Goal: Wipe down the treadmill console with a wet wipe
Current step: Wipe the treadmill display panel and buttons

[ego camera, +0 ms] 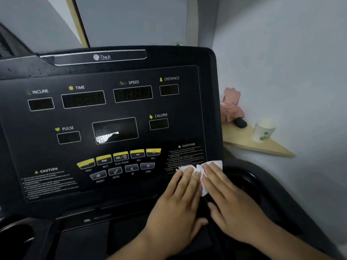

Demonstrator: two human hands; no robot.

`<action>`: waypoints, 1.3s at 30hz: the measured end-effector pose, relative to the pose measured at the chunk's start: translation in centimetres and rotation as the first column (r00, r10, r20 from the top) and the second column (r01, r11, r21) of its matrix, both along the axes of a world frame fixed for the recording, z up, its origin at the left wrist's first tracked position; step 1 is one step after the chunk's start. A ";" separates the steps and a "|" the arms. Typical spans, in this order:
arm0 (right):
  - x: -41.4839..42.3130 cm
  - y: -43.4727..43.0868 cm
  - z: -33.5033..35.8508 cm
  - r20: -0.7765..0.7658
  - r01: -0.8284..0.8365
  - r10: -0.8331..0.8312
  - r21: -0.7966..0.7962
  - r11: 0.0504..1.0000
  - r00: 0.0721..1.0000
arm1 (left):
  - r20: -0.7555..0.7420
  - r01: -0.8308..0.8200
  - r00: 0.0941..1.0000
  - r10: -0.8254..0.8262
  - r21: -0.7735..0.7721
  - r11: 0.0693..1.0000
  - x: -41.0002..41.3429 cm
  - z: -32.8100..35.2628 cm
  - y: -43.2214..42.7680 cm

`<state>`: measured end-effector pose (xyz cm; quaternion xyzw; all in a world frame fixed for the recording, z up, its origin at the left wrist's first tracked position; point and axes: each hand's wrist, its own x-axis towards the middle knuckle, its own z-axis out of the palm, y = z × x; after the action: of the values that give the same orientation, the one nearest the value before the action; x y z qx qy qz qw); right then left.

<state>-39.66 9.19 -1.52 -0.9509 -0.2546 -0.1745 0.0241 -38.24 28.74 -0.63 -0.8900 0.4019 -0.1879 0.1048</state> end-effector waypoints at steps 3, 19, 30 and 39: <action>2.0 -0.7 1.6 0.069 0.001 0.002 -0.042 0.999 0.998 | 0.067 -0.026 0.997 0.029 -0.037 0.999 1.6 2.5 -0.7; 0.9 -0.2 1.5 0.025 0.015 -0.014 -0.014 1.000 1.000 | 0.011 -0.066 0.998 0.068 -0.105 0.992 0.6 1.8 0.1; 2.0 1.0 2.4 0.062 0.066 -0.062 -0.066 0.996 0.996 | 0.059 -0.093 0.993 0.100 -0.112 0.989 1.9 2.7 1.2; 7.2 2.1 7.6 0.160 0.097 -0.085 -0.069 0.993 0.984 | 0.146 -0.092 0.982 0.123 -0.206 0.974 7.4 8.3 1.7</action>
<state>-32.51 11.25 6.06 -0.9451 -0.2184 -0.2395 -0.0406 -30.86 30.44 7.62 -0.8989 0.3228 -0.2908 0.0570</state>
